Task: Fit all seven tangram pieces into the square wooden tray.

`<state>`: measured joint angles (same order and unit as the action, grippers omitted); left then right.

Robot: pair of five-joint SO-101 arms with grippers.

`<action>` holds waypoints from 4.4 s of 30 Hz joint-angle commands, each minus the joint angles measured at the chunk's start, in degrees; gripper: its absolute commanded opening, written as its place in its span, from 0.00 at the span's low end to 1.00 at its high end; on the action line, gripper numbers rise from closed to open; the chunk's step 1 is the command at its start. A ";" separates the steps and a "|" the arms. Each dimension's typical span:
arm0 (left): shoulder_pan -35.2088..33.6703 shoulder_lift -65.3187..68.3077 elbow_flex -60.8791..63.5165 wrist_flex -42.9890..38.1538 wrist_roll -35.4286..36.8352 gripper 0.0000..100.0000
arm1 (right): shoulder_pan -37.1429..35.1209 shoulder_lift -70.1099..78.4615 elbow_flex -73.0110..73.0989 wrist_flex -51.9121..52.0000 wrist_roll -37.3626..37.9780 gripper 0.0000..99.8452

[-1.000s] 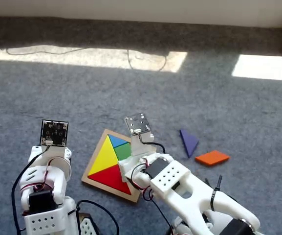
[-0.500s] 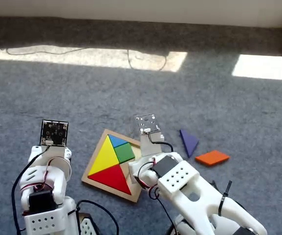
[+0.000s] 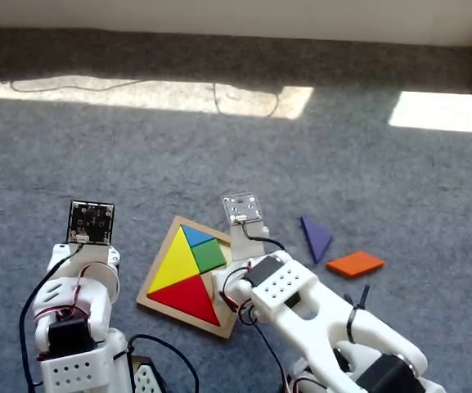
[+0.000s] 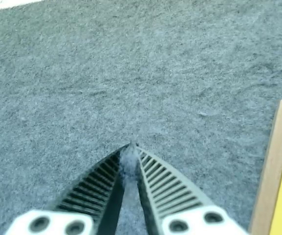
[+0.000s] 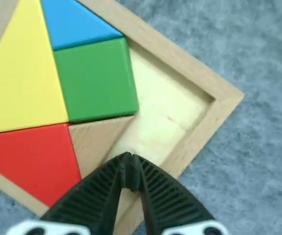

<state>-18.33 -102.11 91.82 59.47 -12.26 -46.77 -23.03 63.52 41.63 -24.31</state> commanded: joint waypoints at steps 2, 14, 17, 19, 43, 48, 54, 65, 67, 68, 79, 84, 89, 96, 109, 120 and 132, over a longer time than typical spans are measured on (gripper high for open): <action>-0.48 -2.33 -2.59 -0.09 -0.18 0.01 | 0.48 5.32 -3.12 -3.56 -0.09 0.00; -0.48 -2.33 -2.59 -0.09 -0.18 0.01 | 6.02 18.86 -15.96 -4.09 13.27 0.00; -0.48 -2.33 -2.59 -0.09 -0.18 0.01 | 6.37 21.58 -19.30 -4.09 16.88 0.00; -0.48 -2.33 -2.59 -0.18 -0.18 0.01 | 6.55 23.25 -21.32 -4.09 18.90 0.00; -0.66 -2.33 -2.59 -0.18 -0.18 0.01 | 6.81 32.48 -41.10 -1.10 30.33 0.00; -0.66 -2.33 -2.59 -0.18 -0.18 0.01 | 7.16 23.69 -40.75 7.69 29.98 0.00; -0.66 -2.33 -2.59 -0.18 -0.18 0.01 | 12.26 8.84 -38.64 18.86 29.89 0.00; -0.57 -2.33 -2.59 -0.18 -0.18 0.01 | 27.21 -4.53 -27.21 25.01 18.64 0.20; -0.48 -2.33 -2.59 -0.18 -0.18 0.01 | 28.88 -3.47 -26.42 25.01 18.02 0.26; -0.48 -2.33 -2.59 -0.18 -0.18 0.01 | 29.41 -2.51 -26.51 25.01 18.02 0.27; -0.48 -2.33 -2.59 -0.18 -0.18 0.01 | 36.62 12.88 -26.51 17.36 23.56 0.27; -0.48 -2.33 -2.59 -0.18 -0.18 0.01 | 37.05 17.10 -26.59 12.88 23.56 0.27; -0.48 -2.33 -2.59 -0.18 -0.18 0.01 | 37.93 22.20 -26.59 9.80 23.56 0.27; -0.48 -2.33 -2.59 -0.09 -0.18 0.01 | 37.76 23.96 -26.59 9.71 23.56 0.20; -0.57 -2.33 -2.59 0.00 -0.18 0.01 | 40.57 24.31 -30.99 10.07 23.65 0.24; -0.57 -2.33 -2.59 0.00 -0.18 0.01 | 39.43 24.40 -31.16 9.80 34.81 0.25; -0.48 -2.33 -2.59 -0.09 -0.18 0.01 | 37.85 23.96 -31.25 8.40 38.42 0.25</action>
<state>-18.33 -102.11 91.82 59.47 -12.26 -7.21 1.67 35.38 52.18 13.49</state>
